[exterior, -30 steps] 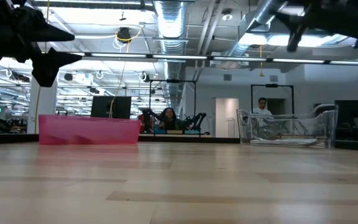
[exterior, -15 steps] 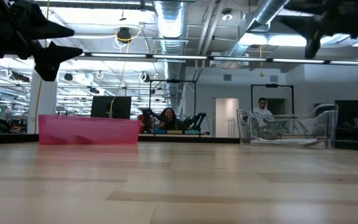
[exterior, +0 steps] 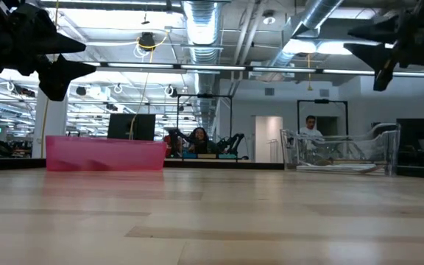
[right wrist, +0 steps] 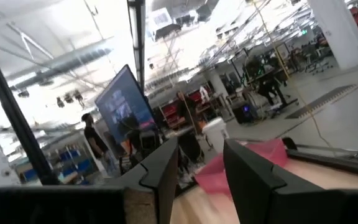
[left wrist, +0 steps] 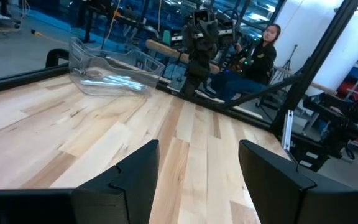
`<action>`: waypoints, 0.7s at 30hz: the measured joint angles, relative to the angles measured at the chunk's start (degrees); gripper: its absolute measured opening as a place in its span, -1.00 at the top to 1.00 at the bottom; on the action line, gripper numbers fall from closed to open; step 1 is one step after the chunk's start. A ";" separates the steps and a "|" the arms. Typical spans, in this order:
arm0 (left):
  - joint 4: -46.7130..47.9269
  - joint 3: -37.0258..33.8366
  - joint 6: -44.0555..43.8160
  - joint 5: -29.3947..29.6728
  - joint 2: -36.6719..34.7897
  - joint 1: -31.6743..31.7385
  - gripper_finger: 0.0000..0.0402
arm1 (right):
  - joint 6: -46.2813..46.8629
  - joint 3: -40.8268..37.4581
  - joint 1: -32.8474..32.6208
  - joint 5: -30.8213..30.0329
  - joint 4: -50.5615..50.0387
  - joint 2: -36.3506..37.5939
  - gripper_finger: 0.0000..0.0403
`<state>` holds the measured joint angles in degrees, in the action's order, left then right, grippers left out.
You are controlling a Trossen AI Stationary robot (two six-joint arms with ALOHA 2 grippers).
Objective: Sort silverware by color (type)
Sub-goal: Return to Home Position
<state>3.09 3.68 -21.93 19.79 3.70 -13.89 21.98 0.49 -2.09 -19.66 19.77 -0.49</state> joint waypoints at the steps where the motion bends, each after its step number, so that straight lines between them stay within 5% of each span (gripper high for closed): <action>1: 0.00 0.00 0.10 0.02 0.00 0.00 -0.02 | -0.06 -0.02 -0.10 0.00 -1.28 0.47 0.23; 21: -6.95 -3.08 2.71 -4.73 0.02 -0.02 -0.02 | -2.99 -0.11 -0.13 0.14 -15.33 0.11 0.23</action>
<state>-3.86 0.60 -19.22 15.06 3.73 -13.91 18.98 0.38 -2.22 -19.52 4.43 -0.38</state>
